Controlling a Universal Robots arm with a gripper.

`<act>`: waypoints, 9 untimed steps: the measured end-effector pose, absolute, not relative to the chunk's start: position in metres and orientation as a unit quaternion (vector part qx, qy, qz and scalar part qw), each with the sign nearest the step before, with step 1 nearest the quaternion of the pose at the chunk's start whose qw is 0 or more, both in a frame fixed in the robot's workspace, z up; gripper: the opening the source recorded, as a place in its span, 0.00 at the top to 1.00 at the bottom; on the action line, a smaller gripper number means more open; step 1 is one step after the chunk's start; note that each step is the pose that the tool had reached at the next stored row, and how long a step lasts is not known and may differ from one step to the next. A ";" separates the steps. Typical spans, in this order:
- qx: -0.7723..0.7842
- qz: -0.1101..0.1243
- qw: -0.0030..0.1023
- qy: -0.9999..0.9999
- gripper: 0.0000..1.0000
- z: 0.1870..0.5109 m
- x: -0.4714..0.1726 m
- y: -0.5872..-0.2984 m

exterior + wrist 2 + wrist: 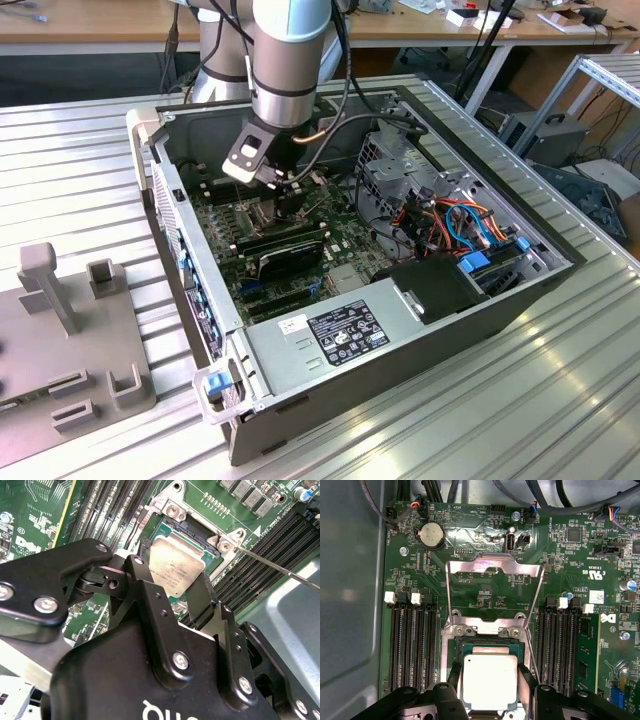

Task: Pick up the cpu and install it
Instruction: 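Place the cpu into insertion slot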

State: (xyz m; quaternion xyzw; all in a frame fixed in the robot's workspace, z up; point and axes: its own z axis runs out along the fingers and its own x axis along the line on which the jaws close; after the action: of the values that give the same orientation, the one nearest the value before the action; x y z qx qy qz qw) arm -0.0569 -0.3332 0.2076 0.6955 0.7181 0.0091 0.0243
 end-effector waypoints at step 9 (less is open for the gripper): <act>0.696 0.009 0.024 0.717 0.46 0.205 -0.057 -0.333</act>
State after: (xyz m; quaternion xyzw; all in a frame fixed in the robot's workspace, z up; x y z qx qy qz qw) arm -0.0569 -0.3330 0.2049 0.6963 0.7173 0.0090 0.0243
